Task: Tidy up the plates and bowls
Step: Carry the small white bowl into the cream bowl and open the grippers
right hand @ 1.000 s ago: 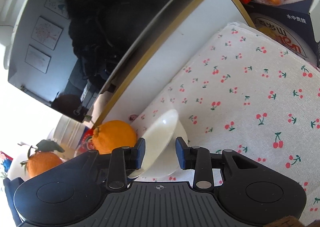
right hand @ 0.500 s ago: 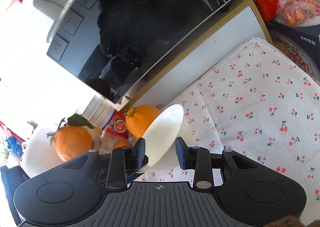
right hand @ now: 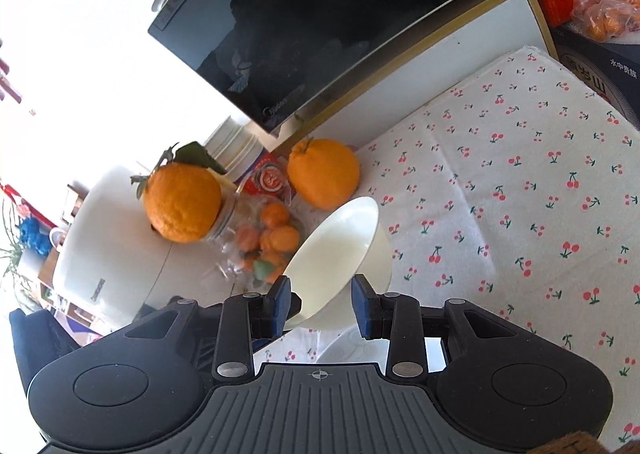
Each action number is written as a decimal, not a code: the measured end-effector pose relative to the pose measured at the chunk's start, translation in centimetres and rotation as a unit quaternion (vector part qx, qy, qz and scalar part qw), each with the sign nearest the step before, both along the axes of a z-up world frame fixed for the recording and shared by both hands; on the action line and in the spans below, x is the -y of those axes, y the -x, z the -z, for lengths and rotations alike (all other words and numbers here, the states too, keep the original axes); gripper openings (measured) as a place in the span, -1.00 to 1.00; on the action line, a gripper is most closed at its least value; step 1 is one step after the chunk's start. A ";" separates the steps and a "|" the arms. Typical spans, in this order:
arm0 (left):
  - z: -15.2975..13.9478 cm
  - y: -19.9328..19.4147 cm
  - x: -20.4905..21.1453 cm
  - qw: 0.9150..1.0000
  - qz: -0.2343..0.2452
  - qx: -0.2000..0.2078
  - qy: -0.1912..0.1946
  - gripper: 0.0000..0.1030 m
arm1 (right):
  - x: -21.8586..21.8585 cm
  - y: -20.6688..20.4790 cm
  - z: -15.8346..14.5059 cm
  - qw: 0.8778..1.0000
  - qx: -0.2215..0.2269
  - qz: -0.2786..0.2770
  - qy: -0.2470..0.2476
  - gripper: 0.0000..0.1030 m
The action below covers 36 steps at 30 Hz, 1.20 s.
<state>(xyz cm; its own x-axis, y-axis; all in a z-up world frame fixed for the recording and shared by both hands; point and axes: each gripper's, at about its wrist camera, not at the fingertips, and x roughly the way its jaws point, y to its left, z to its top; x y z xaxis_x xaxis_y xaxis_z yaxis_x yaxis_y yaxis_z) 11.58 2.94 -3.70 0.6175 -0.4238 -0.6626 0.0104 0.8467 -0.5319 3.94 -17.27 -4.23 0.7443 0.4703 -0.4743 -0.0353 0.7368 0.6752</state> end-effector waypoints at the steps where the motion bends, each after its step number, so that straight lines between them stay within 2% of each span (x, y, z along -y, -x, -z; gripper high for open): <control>1: 0.1 0.2 -0.4 1.000 -0.001 -0.001 0.003 -0.70 | -0.4 0.3 0.0 1.000 0.001 -0.007 0.004 -0.35; 8: 0.0 1.4 -2.4 1.000 -0.005 -0.002 0.017 -0.69 | -3.0 1.2 0.2 0.999 0.006 -0.044 0.026 -0.35; 21: -1.9 5.0 -7.3 1.000 -0.018 0.022 0.003 -0.70 | -7.4 2.1 -0.2 0.992 0.014 -0.120 0.033 -0.36; 28: -1.8 7.6 -9.7 0.999 -0.007 0.030 -0.011 -0.69 | -10.2 3.3 -0.3 0.986 0.017 -0.159 0.050 -0.36; 36: -1.1 9.8 -11.6 1.000 -0.008 0.019 -0.019 -0.69 | -12.7 4.8 0.4 0.977 0.008 -0.200 0.074 -0.36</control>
<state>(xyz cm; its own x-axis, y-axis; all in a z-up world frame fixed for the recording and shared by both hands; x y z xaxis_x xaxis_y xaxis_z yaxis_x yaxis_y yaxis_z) 1.78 14.58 -2.65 0.6496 -0.3888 -0.6533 0.0163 0.8663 -0.4993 -0.90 -4.54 -4.63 0.5219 0.6528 -0.5492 -0.3504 0.7510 0.5597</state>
